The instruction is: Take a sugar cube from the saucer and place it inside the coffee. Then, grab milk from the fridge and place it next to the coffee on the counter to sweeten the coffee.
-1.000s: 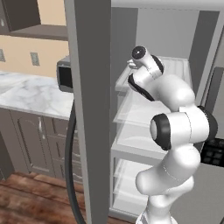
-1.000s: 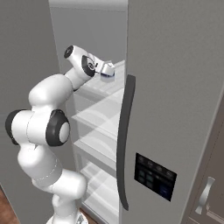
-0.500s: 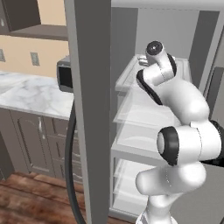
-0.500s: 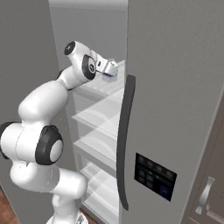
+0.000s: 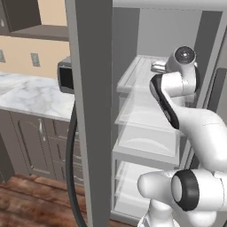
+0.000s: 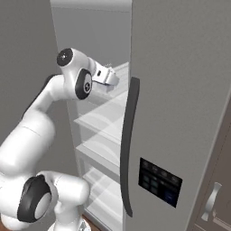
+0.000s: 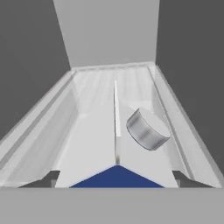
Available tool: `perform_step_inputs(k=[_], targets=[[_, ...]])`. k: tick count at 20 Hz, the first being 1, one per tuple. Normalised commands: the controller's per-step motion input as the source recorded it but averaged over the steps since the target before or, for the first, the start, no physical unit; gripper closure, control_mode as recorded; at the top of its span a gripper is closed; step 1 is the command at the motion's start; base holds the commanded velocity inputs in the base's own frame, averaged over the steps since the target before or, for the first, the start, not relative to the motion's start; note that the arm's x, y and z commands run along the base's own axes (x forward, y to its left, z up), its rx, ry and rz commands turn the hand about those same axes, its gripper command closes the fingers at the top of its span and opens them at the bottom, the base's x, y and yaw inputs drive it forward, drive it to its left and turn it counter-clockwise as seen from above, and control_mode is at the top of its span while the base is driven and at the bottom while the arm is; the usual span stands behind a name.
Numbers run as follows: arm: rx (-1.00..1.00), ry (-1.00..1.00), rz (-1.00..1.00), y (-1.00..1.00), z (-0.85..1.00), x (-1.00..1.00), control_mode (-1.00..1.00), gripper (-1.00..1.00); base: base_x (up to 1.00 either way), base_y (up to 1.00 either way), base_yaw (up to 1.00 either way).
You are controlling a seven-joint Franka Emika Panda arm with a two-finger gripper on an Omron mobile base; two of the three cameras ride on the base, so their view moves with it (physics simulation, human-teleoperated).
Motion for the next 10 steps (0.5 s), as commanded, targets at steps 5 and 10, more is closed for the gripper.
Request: perform_step_inputs(k=[5, 10], targets=[[-0.05, 0.03, 0.15, 0.53, 0.00, -1.00, -1.00, 1.00, 0.00, 0.00, 0.00], [-0.01, 0.02, 0.11, 0.20, -0.08, -1.00, -1.00, 1.00, 0.00, 0.00, 0.00]])
